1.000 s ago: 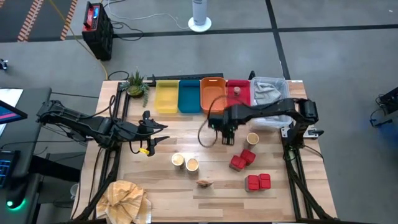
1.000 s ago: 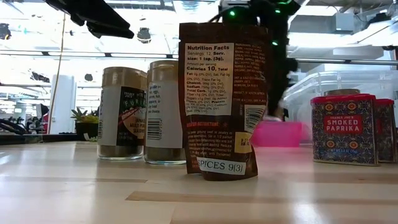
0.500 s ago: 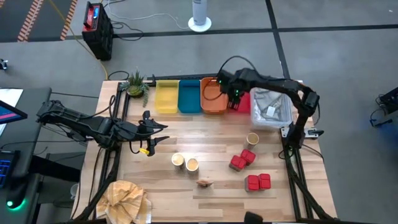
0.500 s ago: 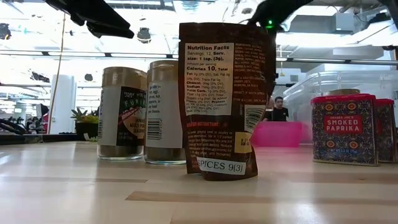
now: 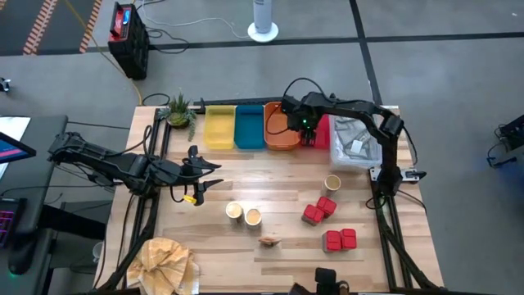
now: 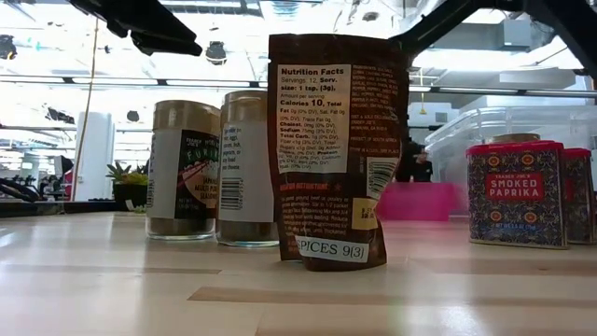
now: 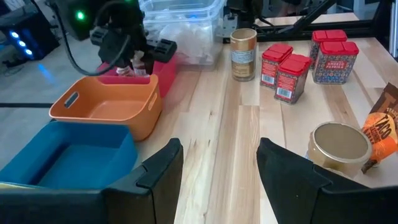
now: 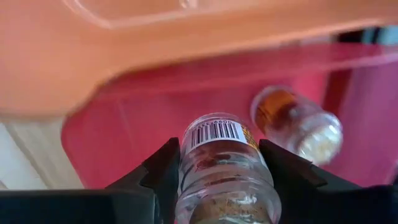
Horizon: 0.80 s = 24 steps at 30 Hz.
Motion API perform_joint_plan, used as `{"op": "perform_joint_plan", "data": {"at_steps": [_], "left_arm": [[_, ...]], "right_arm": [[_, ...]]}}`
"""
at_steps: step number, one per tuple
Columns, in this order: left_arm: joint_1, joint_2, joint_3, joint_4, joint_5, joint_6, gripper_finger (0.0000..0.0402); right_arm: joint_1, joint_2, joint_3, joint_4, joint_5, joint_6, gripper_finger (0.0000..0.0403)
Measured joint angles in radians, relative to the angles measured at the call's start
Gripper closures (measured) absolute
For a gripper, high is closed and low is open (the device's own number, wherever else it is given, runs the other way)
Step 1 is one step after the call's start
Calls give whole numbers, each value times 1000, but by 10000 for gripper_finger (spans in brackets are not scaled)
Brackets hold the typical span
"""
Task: Sort spices by type
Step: Put the brown spice bottle into the red bin, then put the bottom left gold spice bottle into the yellow bin
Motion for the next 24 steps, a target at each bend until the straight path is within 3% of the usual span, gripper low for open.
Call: {"op": "perform_joint_plan", "data": {"at_steps": [4,12,24], "left_arm": [[0,0,0,-12,0,0,205],[0,0,0,-14,0,-4,205],[0,0,0,-14,0,-12,205]], "right_arm": [[-22,18,0,-2,-12,-15,187],[-37,17,0,14,-33,-17,118],[-36,-38,13,4,-17,3,109]]}}
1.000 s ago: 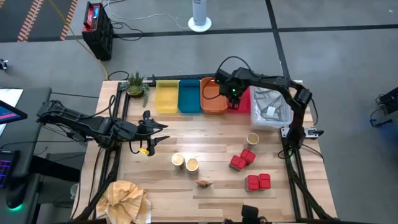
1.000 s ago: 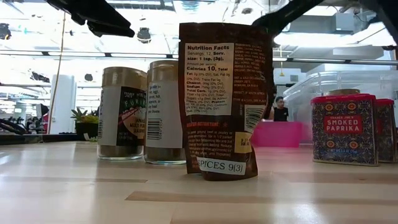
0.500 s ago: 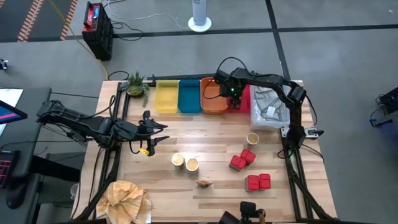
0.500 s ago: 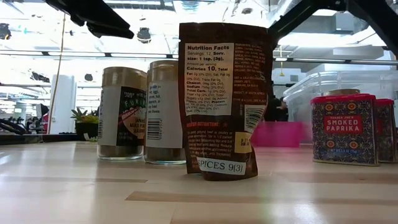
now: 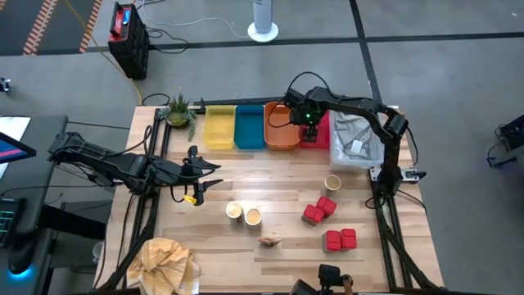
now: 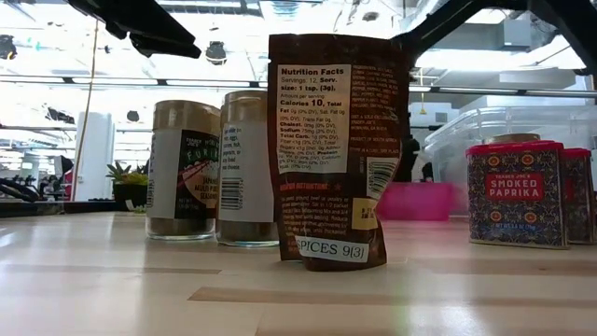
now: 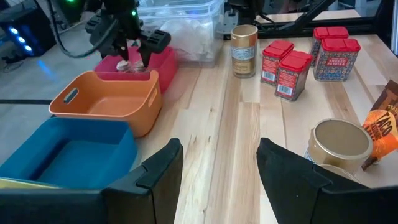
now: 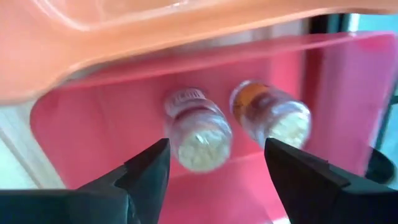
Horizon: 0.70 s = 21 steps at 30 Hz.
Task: Sort spices by type
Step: Put the bottom left gold spice bottle into the yellow bin
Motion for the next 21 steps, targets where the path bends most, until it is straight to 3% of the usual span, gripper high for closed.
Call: {"op": "perform_joint_plan", "data": {"at_steps": [7,12,15,21], "left_arm": [[0,0,0,-2,0,0,205],[0,0,0,-16,0,-12,205],[0,0,0,-29,7,-37,205],[-35,37,0,59,194,-47,205]], "right_arm": [[59,-77,70,-40,19,115,108],[212,-143,46,-7,-159,264,108],[341,-186,-26,102,-170,318,108],[542,-264,-190,343,-159,440,108]]}}
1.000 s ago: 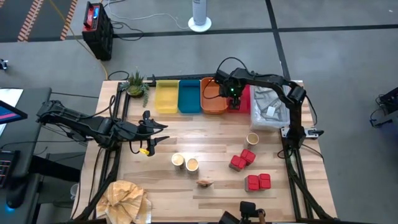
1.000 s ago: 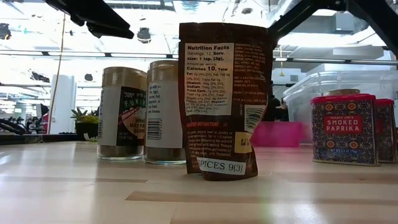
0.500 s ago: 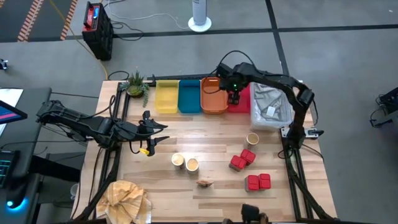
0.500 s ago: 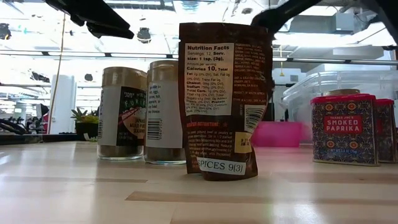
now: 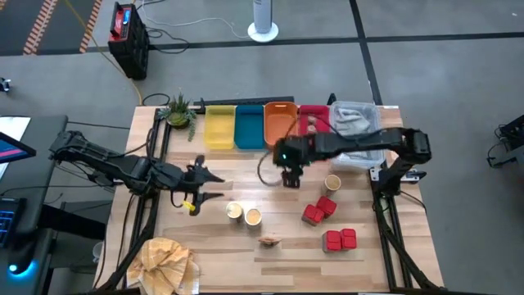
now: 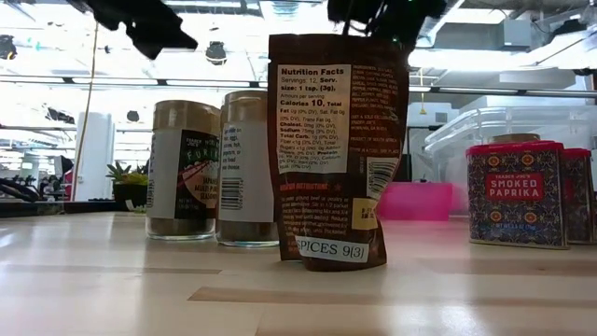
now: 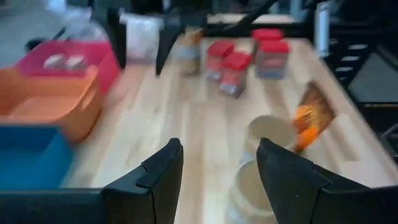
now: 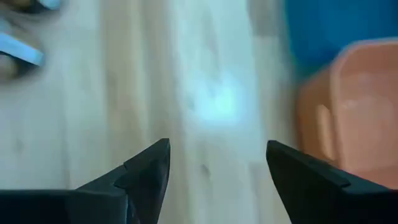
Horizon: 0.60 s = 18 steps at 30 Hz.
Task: Sort spices by type
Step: Put the bottom left gold spice bottle into the yellow bin
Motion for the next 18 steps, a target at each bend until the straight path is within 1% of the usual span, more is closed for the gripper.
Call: {"op": "perform_joint_plan", "data": {"at_steps": [1,3,5,6,8,12,14,17,18], "left_arm": [[-13,17,0,35,-9,10,205],[-36,68,0,108,-85,37,205],[-44,124,1,132,-141,32,205],[-43,153,10,119,-142,9,205],[-41,209,56,52,-135,-32,205],[-46,292,181,-98,-101,-64,204],[-51,335,238,-165,-55,-66,202],[-51,399,316,-236,-5,-63,188],[-51,421,336,-267,-3,-63,179]], "right_arm": [[22,-12,-23,42,10,12,108],[57,-37,-57,109,29,31,108],[78,-58,-83,160,34,38,108],[84,-67,-97,182,38,38,108],[89,-81,-120,213,44,33,108],[77,-123,-172,276,49,30,107],[72,-151,-212,327,50,30,107],[70,-195,-284,426,64,28,107],[70,-210,-307,464,76,28,107]]}}
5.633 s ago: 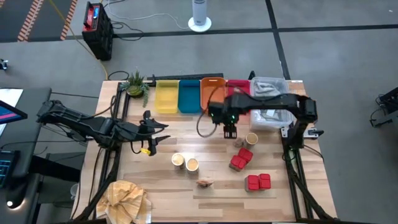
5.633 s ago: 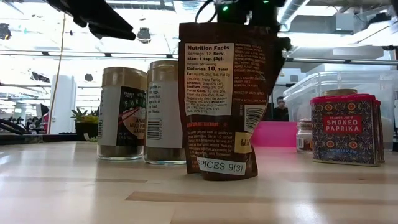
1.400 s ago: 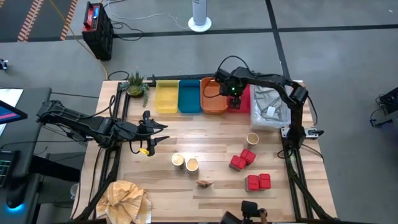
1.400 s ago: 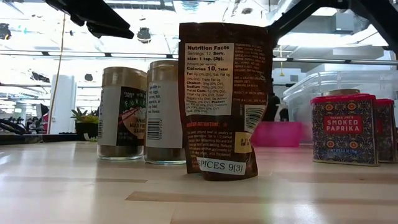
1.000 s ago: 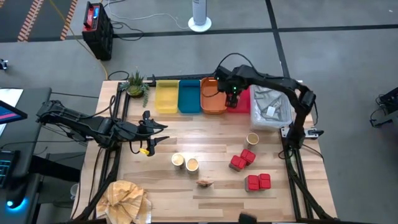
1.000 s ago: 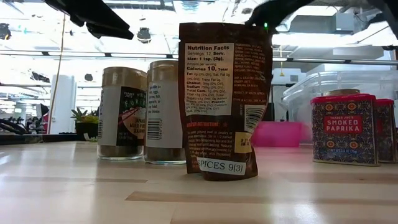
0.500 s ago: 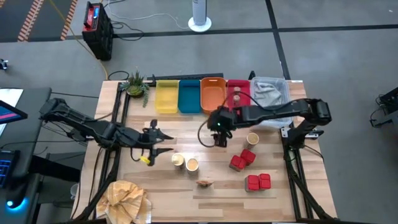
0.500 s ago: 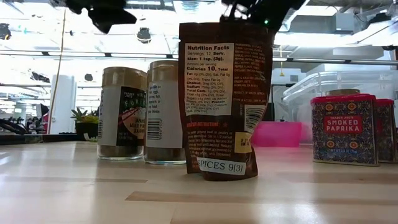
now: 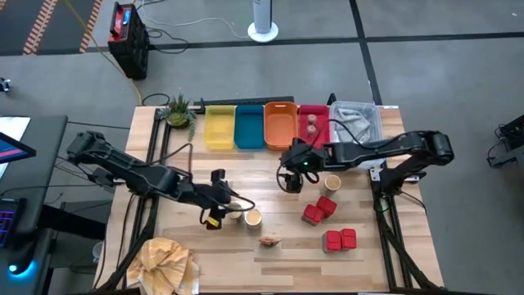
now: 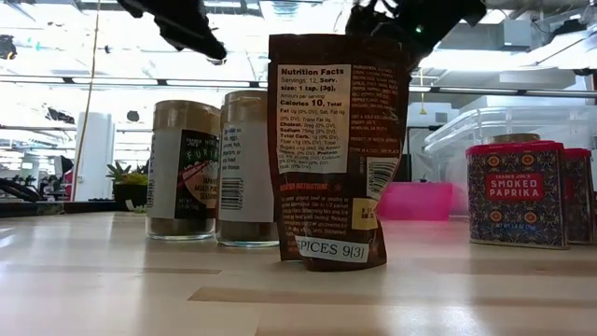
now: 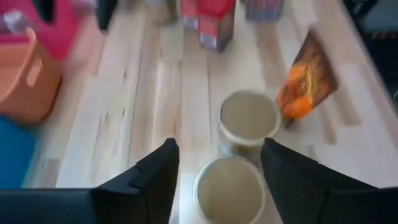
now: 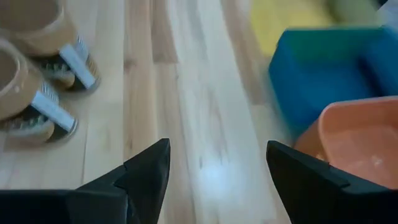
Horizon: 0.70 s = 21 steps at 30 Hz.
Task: Sort spices by type
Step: Put the bottom left gold spice bottle into the yellow bin
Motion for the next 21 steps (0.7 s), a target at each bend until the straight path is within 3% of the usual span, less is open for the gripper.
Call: {"op": "perform_joint_plan", "data": {"at_steps": [9,11,16,21], "left_arm": [[8,174,113,-131,23,-3,94],[12,196,119,-132,36,-4,86],[43,237,122,-135,177,-48,81],[59,279,122,-167,183,-58,81]], "right_arm": [[3,-77,-124,216,30,-5,107],[3,-80,-136,247,30,-13,107],[3,-79,-156,285,30,-24,107],[3,-78,-160,283,30,-24,107]]}}
